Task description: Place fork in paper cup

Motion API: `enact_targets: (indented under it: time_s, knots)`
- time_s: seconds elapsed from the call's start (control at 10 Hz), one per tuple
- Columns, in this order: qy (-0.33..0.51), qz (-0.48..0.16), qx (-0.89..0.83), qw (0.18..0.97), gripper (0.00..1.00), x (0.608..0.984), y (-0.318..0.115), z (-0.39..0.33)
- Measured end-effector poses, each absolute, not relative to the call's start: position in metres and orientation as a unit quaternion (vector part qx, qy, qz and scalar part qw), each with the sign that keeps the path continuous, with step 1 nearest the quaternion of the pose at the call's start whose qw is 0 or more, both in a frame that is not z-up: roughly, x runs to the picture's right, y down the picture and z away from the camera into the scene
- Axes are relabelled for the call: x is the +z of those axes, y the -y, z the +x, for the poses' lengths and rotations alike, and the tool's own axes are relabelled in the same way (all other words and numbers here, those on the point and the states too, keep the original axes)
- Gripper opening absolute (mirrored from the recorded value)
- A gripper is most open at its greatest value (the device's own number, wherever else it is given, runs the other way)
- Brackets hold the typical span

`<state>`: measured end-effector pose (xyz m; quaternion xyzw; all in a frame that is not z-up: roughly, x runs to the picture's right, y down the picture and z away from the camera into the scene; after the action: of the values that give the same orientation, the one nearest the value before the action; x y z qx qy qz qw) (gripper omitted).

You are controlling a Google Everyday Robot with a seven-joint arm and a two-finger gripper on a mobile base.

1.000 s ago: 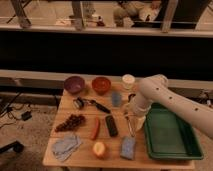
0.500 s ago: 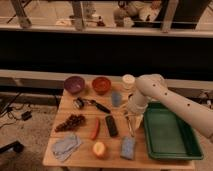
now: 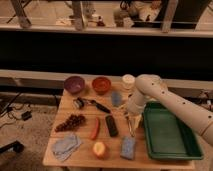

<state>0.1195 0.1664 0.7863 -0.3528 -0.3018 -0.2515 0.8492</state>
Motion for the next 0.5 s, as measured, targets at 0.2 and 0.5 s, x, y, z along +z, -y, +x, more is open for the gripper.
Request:
enact_targets:
  time_s: [0.2, 0.5]
  knots:
    - [0.316, -0.360, -0.255, 0.840, 0.80, 0.793, -0.170, 0.117]
    - [0.330, -0.367, -0.254, 0.832, 0.80, 0.807, -0.167, 0.115]
